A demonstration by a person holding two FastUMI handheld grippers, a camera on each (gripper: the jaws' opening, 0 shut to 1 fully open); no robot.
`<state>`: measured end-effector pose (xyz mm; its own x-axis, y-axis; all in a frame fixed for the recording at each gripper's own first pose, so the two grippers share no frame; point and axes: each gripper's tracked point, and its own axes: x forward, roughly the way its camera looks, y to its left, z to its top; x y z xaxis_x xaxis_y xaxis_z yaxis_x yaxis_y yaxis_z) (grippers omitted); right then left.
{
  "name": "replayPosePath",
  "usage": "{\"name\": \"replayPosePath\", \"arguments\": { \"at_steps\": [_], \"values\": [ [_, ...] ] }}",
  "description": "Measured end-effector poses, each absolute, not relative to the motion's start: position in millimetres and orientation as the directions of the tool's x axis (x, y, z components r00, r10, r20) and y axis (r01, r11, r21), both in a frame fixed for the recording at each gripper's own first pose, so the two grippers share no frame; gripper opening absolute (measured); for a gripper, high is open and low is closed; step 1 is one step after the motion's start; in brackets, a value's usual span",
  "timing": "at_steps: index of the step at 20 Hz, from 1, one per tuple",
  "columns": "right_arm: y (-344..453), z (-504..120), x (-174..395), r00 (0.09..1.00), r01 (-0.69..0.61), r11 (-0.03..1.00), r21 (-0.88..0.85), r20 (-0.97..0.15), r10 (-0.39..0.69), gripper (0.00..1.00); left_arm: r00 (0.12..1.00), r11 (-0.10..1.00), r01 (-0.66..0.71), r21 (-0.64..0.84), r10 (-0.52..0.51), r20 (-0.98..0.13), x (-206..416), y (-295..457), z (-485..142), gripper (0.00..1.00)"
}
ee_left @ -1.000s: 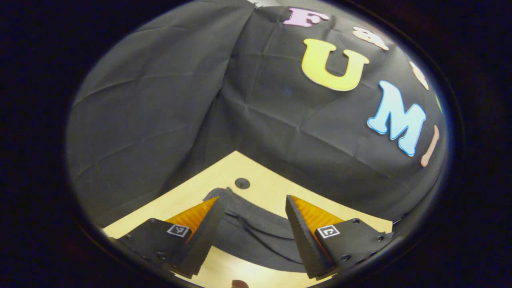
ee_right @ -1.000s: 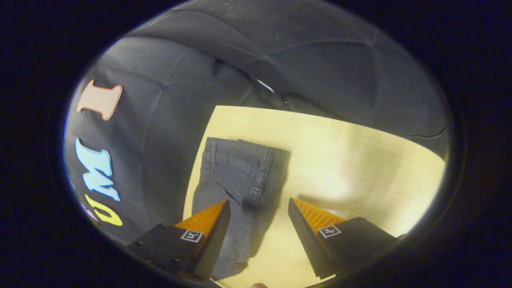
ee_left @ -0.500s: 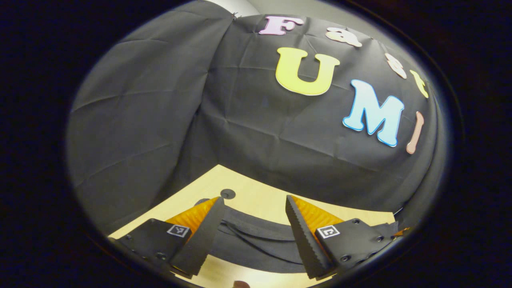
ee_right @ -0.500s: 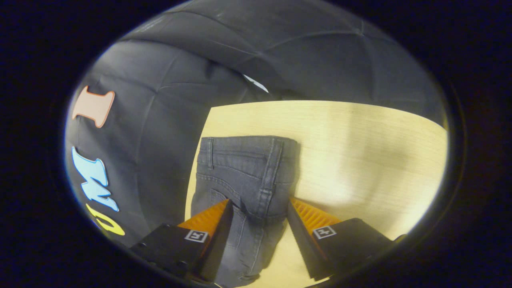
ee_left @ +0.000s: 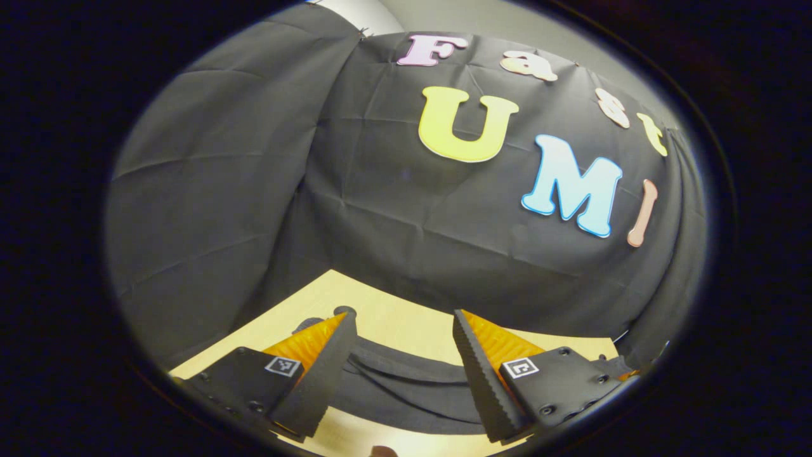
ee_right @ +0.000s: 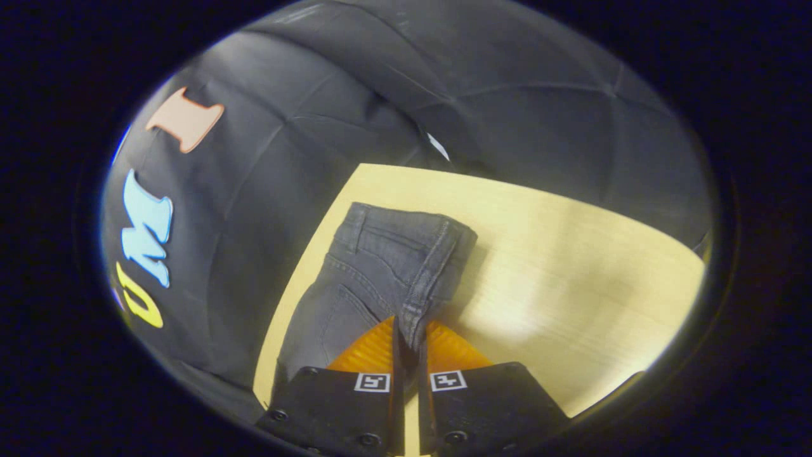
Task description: Grasp the waist and the cuffs of the jeans and fold them to make the two legs overlap; first hold the waist and fold one-third of the jeans toward the cuffs, then hold the cuffs and fold the remaining one-third in the same direction to finish folding.
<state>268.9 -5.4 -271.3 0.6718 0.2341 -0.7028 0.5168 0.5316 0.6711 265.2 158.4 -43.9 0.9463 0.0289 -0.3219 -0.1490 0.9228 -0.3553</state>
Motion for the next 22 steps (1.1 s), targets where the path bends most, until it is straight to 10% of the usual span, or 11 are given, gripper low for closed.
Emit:
{"name": "replayPosePath", "arguments": {
  "at_steps": [22],
  "values": [
    [70, -50, 215, 0.931, 0.161, 0.888, 0.43, -0.364, 0.007, 0.06, 0.963, 0.926, -0.01, -0.377, -0.093, -0.254, 240, 159, -35, 1.0]
  ]
}}
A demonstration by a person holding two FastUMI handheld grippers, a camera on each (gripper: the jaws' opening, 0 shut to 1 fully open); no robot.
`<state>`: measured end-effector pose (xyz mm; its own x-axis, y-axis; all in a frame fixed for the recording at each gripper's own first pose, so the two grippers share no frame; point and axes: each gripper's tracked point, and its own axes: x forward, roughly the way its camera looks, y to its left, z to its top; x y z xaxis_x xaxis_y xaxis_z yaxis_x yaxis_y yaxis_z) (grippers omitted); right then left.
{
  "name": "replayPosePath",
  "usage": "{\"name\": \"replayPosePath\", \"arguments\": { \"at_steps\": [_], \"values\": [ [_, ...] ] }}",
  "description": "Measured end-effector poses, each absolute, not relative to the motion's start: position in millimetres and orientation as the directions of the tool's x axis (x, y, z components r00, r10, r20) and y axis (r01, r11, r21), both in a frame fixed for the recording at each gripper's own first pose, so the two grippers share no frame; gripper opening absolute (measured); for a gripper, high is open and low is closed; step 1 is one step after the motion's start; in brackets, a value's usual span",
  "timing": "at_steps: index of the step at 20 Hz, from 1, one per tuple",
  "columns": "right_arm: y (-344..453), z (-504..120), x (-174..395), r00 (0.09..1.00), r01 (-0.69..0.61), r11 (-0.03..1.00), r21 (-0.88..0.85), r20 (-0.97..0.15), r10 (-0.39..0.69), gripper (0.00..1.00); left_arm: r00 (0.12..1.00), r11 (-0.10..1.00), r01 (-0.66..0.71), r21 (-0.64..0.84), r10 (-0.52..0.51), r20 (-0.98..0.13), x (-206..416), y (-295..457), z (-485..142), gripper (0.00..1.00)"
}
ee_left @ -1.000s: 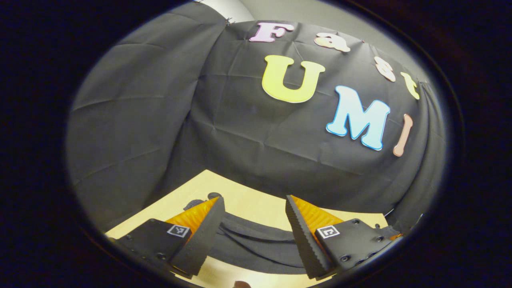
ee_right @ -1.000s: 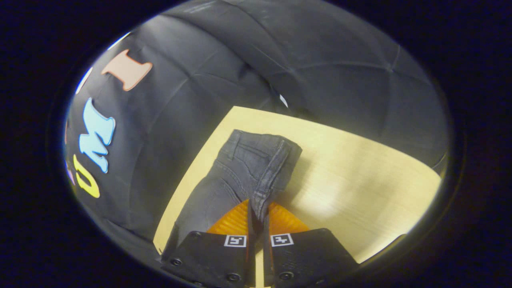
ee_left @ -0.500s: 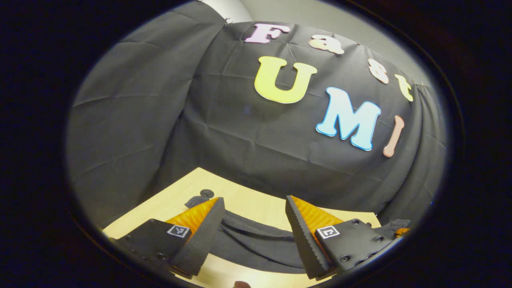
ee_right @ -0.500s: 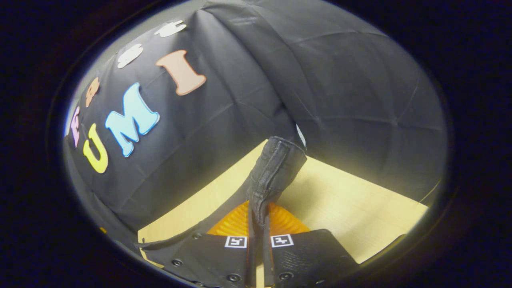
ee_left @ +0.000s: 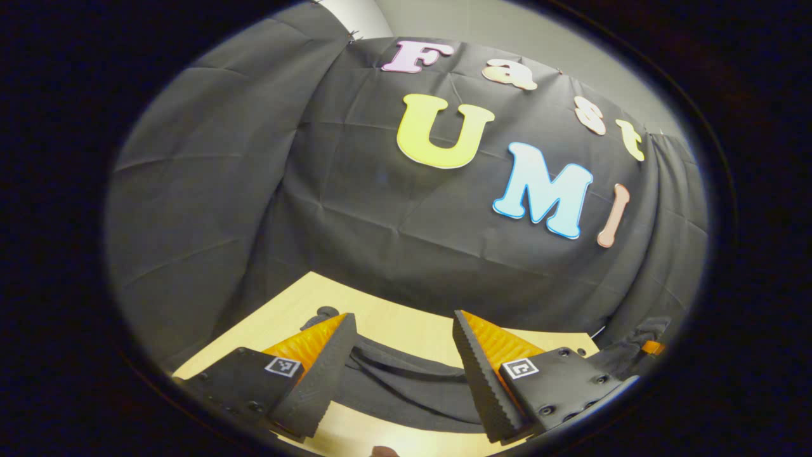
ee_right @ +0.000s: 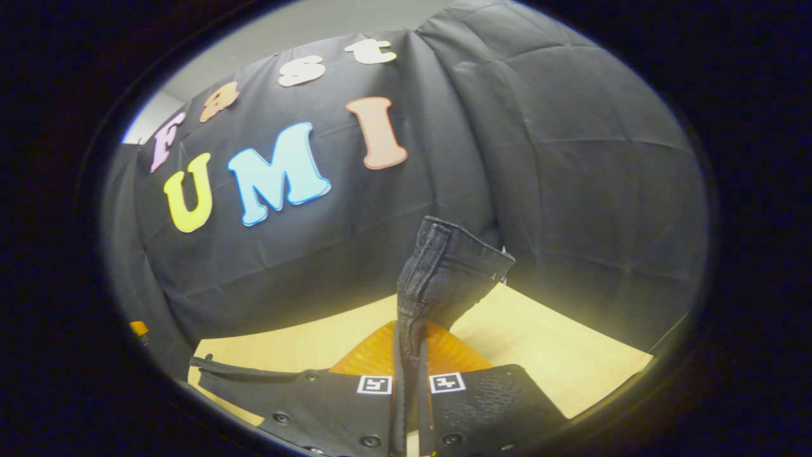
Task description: Grasp the waist and the cuffs of the jeans and fold them to make the two legs overlap; first hold the waist and fold one-third of the jeans toward the cuffs, then hold the cuffs and fold the remaining one-third in the same direction to finish folding.
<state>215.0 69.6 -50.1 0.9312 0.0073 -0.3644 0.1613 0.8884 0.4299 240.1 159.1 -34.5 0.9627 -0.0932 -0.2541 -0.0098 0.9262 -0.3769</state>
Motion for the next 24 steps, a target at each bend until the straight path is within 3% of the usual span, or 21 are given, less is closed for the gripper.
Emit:
{"name": "replayPosePath", "arguments": {
  "at_steps": [4, 5, 6, 7, 10, 15, 20, 21, 23, 24],
  "values": [
    [138, -18, 208, 0.951, 0.084, 0.895, 0.437, -0.303, 0.059, 0.06, 0.967, 0.936, 0.042, -0.35, -0.127, -0.222, 241, 170, -34, 0.99],
    [160, -13, 211, 0.955, 0.043, 0.89, 0.453, -0.281, 0.097, 0.11, 0.968, 0.937, 0.051, -0.345, -0.132, -0.215, 240, 170, -32, 0.99],
    [181, -10, 210, 0.955, -0.003, 0.885, 0.466, -0.26, 0.141, 0.06, 0.968, 0.938, 0.055, -0.343, -0.135, -0.212, 239, 171, -33, 0.94],
    [202, -10, 211, 0.955, -0.051, 0.879, 0.474, -0.234, 0.182, 0.06, 0.967, 0.937, 0.057, -0.345, -0.138, -0.215, 237, 173, -35, 0.99],
    [269, -20, 207, 0.92, -0.217, 0.84, 0.498, -0.182, 0.346, 0.06, 0.964, 0.935, 0.045, -0.352, -0.133, -0.229, 230, 178, -42, 0.99],
    [355, -98, 203, 0.816, -0.333, 0.796, 0.506, -0.268, 0.512, 0.06, 0.964, 0.946, -0.022, -0.322, -0.066, -0.257, 214, 189, -52, 0.99],
    [389, -132, 189, 0.756, -0.444, 0.76, 0.476, -0.256, 0.602, 0.09, 0.956, 0.938, -0.115, -0.326, 0.015, -0.294, 197, 197, -69, 0.99],
    [392, -134, 188, 0.745, -0.456, 0.747, 0.483, -0.252, 0.618, 0.05, 0.953, 0.935, -0.129, -0.33, 0.025, -0.302, 196, 197, -74, 0.99],
    [400, -140, 184, 0.709, -0.475, 0.715, 0.513, -0.257, 0.656, 0.2, 0.947, 0.93, -0.157, -0.333, 0.046, -0.317, 192, 196, -79, 0.99],
    [403, -145, 180, 0.69, -0.482, 0.702, 0.525, -0.267, 0.673, 0.18, 0.945, 0.928, -0.167, -0.334, 0.054, -0.323, 189, 196, -81, 0.99]
  ]
}}
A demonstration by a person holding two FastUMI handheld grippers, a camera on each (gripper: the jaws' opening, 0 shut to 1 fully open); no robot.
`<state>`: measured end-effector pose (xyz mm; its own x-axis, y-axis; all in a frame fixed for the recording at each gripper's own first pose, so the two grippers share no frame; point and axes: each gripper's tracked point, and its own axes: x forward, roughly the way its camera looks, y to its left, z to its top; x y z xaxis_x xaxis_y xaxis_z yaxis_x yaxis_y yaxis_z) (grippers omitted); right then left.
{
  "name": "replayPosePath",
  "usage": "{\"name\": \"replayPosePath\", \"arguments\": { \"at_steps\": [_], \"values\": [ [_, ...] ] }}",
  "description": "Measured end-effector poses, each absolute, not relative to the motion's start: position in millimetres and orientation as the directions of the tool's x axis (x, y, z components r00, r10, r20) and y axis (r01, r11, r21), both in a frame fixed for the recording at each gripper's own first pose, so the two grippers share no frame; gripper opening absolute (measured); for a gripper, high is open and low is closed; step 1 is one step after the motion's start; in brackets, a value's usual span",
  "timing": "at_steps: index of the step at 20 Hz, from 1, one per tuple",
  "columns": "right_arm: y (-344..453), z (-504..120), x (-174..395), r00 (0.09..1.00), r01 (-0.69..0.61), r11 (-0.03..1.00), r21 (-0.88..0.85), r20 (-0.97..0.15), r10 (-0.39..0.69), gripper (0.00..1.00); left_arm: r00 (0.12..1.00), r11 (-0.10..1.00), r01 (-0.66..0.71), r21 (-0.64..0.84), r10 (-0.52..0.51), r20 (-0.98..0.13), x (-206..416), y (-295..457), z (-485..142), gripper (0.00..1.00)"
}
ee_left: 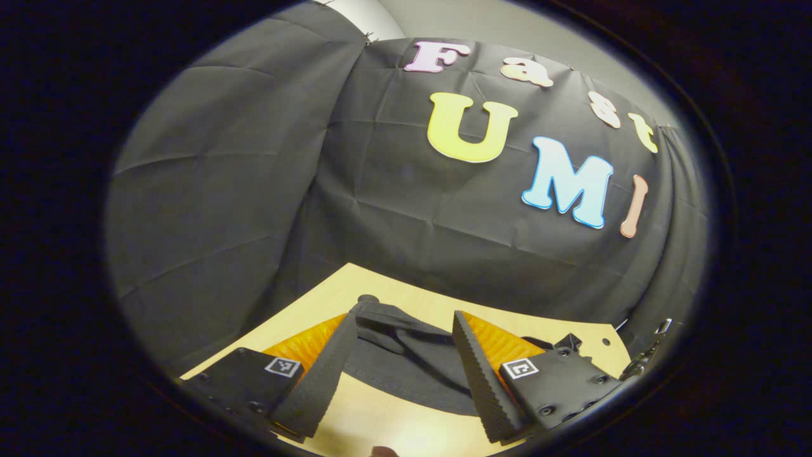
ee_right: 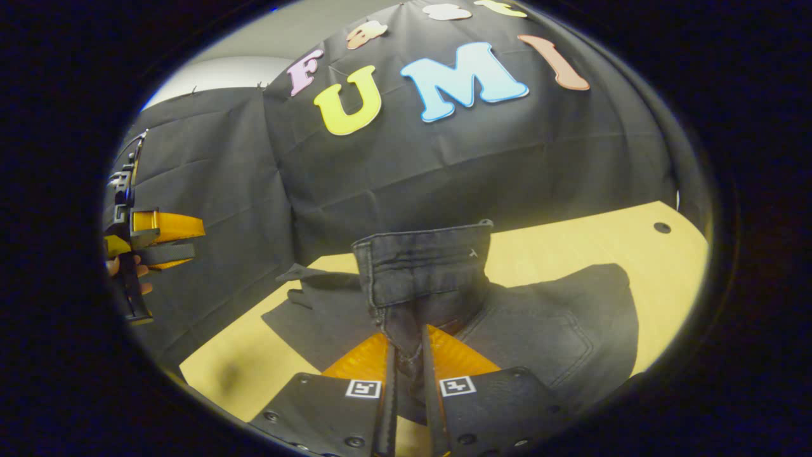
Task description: Grasp the waist and the cuffs of the jeans and fold them to make the two legs overlap; first hold the waist and fold one-third of the jeans toward the cuffs, then hold the cuffs and fold the remaining one-third in the same direction to finish folding.
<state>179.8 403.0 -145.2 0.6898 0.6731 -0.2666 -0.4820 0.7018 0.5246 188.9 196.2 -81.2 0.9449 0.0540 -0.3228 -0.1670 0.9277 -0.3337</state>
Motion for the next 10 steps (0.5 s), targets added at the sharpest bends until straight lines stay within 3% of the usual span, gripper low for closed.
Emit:
{"name": "replayPosePath", "arguments": {
  "at_steps": [3, 5, 7, 10],
  "values": [
    [412, -150, 169, 0.638, -0.513, 0.665, 0.543, -0.278, 0.719, 0.29, 0.939, 0.929, -0.183, -0.32, 0.068, -0.337, 188, 190, -89, 0.99],
    [406, -147, 162, 0.634, -0.524, 0.665, 0.533, -0.278, 0.722, 0.56, 0.932, 0.928, -0.19, -0.32, 0.069, -0.356, 191, 186, -98, 0.99],
    [386, -143, 166, 0.663, -0.52, 0.705, 0.482, -0.294, 0.689, 0.96, 0.923, 0.916, -0.2, -0.348, 0.057, -0.381, 193, 183, -108, 0.99],
    [351, -122, 177, 0.717, -0.505, 0.76, 0.409, -0.29, 0.633, 0.94, 0.89, 0.87, -0.246, -0.426, 0.029, -0.455, 198, 179, -138, 0.99]
  ]
}}
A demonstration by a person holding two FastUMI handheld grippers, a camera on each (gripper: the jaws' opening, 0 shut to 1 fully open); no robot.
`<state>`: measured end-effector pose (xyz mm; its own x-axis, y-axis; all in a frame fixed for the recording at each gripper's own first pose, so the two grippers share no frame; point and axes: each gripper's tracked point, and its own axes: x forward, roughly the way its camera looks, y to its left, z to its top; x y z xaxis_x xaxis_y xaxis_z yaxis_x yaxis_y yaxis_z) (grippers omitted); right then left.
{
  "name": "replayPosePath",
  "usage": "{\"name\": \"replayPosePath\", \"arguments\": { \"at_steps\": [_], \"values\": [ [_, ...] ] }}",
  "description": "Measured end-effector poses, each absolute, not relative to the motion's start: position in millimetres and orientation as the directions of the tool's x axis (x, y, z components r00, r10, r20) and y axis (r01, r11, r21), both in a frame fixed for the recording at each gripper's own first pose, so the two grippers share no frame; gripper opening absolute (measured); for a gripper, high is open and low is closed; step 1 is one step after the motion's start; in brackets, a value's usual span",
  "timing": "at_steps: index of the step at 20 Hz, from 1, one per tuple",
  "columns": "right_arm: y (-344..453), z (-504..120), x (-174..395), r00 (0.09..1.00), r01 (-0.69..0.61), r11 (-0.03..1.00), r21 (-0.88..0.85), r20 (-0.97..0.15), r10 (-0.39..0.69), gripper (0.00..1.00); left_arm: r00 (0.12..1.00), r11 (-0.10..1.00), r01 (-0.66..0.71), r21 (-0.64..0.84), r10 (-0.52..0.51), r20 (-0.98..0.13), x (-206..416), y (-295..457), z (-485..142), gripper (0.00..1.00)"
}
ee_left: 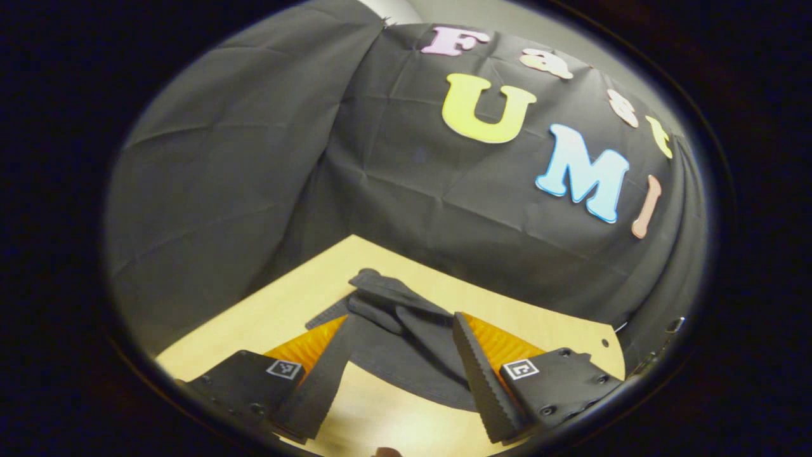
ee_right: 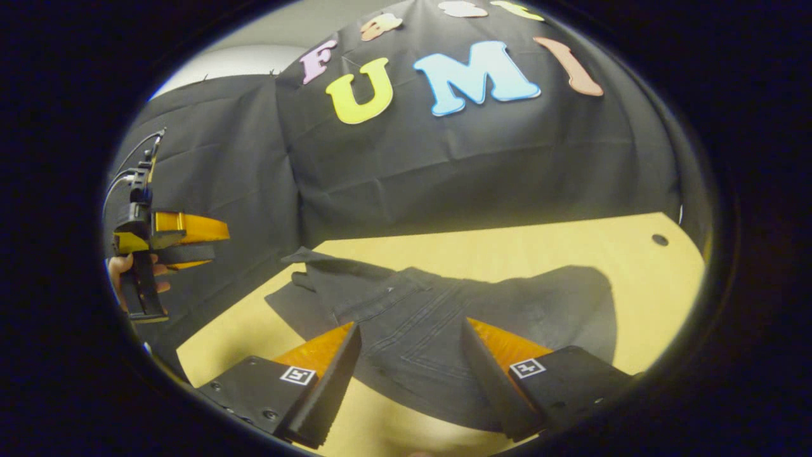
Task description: Grasp the waist and the cuffs of the jeans and fold them to make the two legs overlap; first hold the waist and fold one-third of the jeans toward the cuffs, then hold the cuffs and fold the remaining one-third in the same direction to finish folding.
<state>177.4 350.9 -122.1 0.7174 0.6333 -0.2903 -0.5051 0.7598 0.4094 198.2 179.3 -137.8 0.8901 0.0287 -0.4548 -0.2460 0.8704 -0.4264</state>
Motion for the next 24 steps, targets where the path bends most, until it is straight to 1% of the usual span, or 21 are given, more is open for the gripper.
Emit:
{"name": "replayPosePath", "arguments": {
  "at_steps": [3, 5, 9, 12, 13, 14, 15, 16, 17, 20, 21, 24],
  "values": [
    [314, -93, 186, 0.77, -0.474, 0.797, 0.374, -0.264, 0.581, 0.94, 0.822, 0.774, -0.339, -0.536, -0.033, -0.568, 202, 174, -180, 0.99],
    [289, -72, 191, 0.805, -0.445, 0.821, 0.357, -0.242, 0.542, 0.94, 0.781, 0.7, -0.411, -0.584, -0.06, -0.621, 205, 179, -206, 0.99],
    [243, -32, 195, 0.862, -0.384, 0.851, 0.359, -0.191, 0.47, 0.94, 0.759, 0.564, -0.5, -0.658, -0.08, -0.646, 215, 201, -235, 1.0],
    [212, -9, 197, 0.897, -0.329, 0.865, 0.379, -0.16, 0.412, 0.95, 0.745, 0.437, -0.569, -0.697, -0.086, -0.661, 222, 226, -253, 0.99],
    [205, -4, 198, 0.906, -0.311, 0.868, 0.388, -0.155, 0.394, 0.95, 0.741, 0.388, -0.59, -0.708, -0.088, -0.666, 222, 236, -261, 0.94],
    [199, -2, 199, 0.914, -0.294, 0.871, 0.394, -0.152, 0.377, 0.94, 0.738, 0.342, -0.608, -0.716, -0.087, -0.669, 221, 246, -266, 0.94],
    [194, 0, 201, 0.921, -0.279, 0.876, 0.393, -0.15, 0.361, 0.94, 0.739, 0.299, -0.621, -0.725, -0.084, -0.668, 220, 259, -270, 0.99],
    [191, -2, 202, 0.925, -0.266, 0.882, 0.388, -0.155, 0.347, 0.94, 0.739, 0.264, -0.63, -0.73, -0.082, -0.668, 220, 265, -275, 0.97],
    [189, -3, 202, 0.927, -0.255, 0.888, 0.384, -0.164, 0.337, 0.94, 0.738, 0.243, -0.636, -0.732, -0.085, -0.669, 223, 266, -281, 0.94],
    [186, -5, 198, 0.929, -0.233, 0.892, 0.387, -0.182, 0.321, 0.94, 0.74, 0.206, -0.643, -0.737, -0.082, -0.668, 234, 271, -291, 0.94],
    [187, -4, 197, 0.929, -0.228, 0.892, 0.391, -0.186, 0.319, 0.94, 0.746, 0.187, -0.64, -0.745, -0.079, -0.661, 238, 277, -289, 0.98],
    [185, -8, 199, 0.931, -0.201, 0.893, 0.403, -0.206, 0.303, 0.94, 0.764, 0.154, -0.626, -0.764, -0.076, -0.641, 253, 288, -289, 0.98]
  ]
}}
